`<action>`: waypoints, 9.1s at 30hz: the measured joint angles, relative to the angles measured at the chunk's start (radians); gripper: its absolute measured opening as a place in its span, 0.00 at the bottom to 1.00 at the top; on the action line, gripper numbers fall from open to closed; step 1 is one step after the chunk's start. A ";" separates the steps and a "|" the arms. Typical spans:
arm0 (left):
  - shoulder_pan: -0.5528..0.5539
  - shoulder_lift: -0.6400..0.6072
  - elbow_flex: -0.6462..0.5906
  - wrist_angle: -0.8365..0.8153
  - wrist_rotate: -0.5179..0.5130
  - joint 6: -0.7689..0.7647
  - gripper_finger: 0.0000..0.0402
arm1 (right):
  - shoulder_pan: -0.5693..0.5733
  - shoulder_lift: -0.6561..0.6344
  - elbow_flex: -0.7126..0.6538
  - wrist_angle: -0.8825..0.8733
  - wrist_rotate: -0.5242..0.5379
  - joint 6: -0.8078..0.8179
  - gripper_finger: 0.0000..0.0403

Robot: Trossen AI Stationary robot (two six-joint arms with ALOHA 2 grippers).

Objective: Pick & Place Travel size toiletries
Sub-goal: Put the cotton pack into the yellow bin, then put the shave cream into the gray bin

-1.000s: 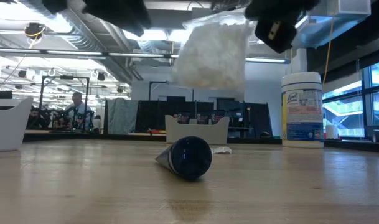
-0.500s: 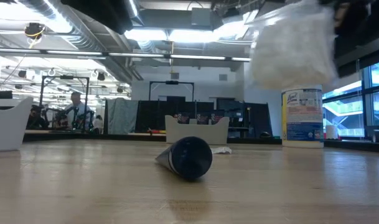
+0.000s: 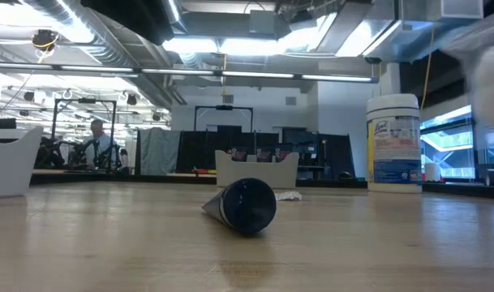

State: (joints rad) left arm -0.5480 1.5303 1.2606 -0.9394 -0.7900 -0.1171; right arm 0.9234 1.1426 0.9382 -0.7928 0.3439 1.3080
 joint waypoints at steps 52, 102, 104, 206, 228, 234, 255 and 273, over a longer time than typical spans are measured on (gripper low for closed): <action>0.000 0.001 -0.001 0.050 -0.001 0.034 0.28 | 0.477 0.116 0.000 -0.244 -0.111 0.639 0.00; 0.000 0.001 -0.001 0.083 -0.001 0.034 0.28 | 0.234 0.116 0.000 -0.205 0.337 0.491 0.66; 0.000 0.001 -0.001 0.083 0.006 0.034 0.28 | 0.197 0.116 0.000 -0.183 0.357 0.439 0.68; 0.117 0.545 0.057 0.719 0.758 0.792 0.46 | -0.117 0.116 0.000 0.344 0.321 -0.465 0.46; 0.111 0.542 0.054 0.711 0.752 0.751 0.36 | -0.117 0.116 0.000 0.344 0.321 -0.466 0.41; 0.110 0.529 0.050 0.728 0.786 0.692 0.36 | -0.117 0.116 0.000 0.344 0.321 -0.464 0.39; 0.105 0.127 0.052 0.784 0.944 0.548 0.36 | -0.117 0.116 0.000 0.344 0.318 -0.483 0.42; 0.105 -0.013 0.053 1.158 1.056 0.714 0.36 | -0.187 0.116 0.000 0.720 0.371 -0.953 0.39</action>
State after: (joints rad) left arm -0.4431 1.5173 1.3140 0.2181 0.2656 0.5973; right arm 0.7360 1.2591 0.9382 -0.0731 0.7154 0.3551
